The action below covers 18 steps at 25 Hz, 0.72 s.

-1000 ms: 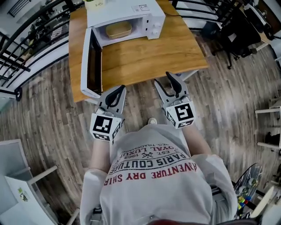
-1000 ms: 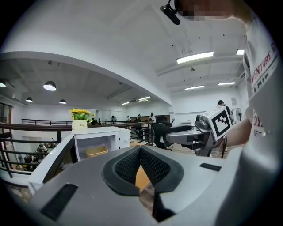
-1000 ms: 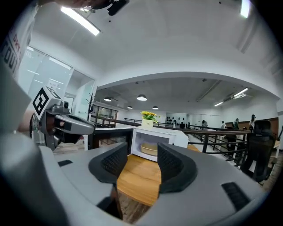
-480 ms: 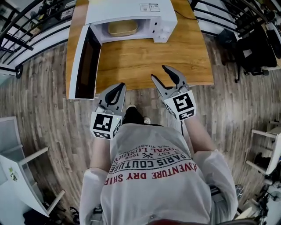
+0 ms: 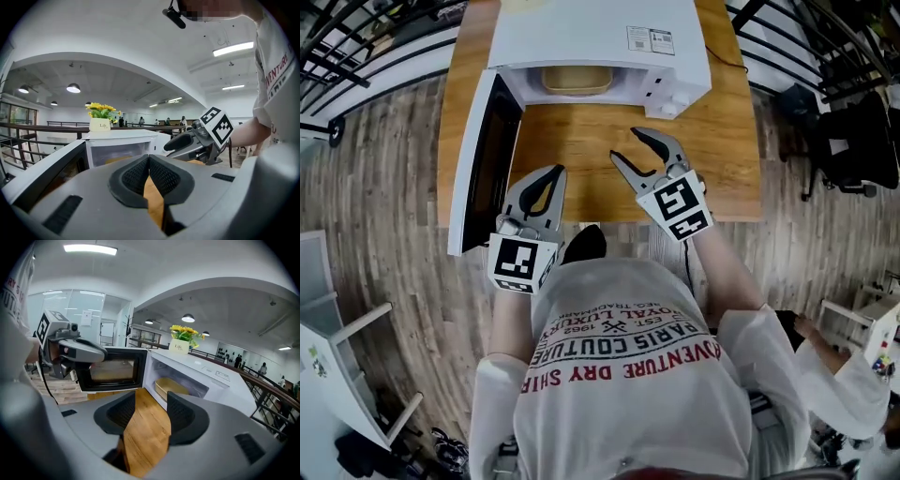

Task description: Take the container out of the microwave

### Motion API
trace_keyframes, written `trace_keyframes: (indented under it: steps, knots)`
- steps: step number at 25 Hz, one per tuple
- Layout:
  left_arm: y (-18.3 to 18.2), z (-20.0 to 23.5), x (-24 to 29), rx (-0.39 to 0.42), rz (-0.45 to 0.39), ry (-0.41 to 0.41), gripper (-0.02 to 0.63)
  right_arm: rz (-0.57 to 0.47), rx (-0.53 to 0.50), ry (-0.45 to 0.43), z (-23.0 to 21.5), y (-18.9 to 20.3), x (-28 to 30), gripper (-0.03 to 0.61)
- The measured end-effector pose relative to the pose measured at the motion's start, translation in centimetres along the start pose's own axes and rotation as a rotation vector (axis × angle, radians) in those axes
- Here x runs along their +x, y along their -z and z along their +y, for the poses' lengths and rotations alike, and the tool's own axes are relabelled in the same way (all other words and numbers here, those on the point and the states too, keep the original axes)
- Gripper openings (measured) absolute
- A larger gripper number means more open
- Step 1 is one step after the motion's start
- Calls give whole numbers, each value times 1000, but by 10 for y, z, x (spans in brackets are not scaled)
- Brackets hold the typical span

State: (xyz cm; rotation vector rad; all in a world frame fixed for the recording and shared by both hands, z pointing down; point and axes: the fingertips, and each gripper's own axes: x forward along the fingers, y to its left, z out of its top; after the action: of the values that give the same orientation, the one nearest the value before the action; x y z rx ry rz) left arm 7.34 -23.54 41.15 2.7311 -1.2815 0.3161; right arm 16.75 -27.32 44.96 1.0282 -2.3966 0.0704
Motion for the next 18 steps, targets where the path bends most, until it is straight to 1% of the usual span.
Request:
trace_keyframes:
  steps: [5,9,13,16,18]
  knots:
    - [-5,39,25,-4,1,-40,17,112,-116,-74,-16,2,66,216]
    - [-10,63,38,-12,-19,-67,17,196,-220,-129,-24,13,111,219]
    - [-10,80,46,-20,-28,-82,15,259,-298,-150,-35,21,150,222]
    - [-9,88,51,-28,-33,-85,17,329,-352,-185,-40,35,173,225]
    - [-7,92,54,-26,-34,-84,17,365,-381,-190,-44,42,186,225]
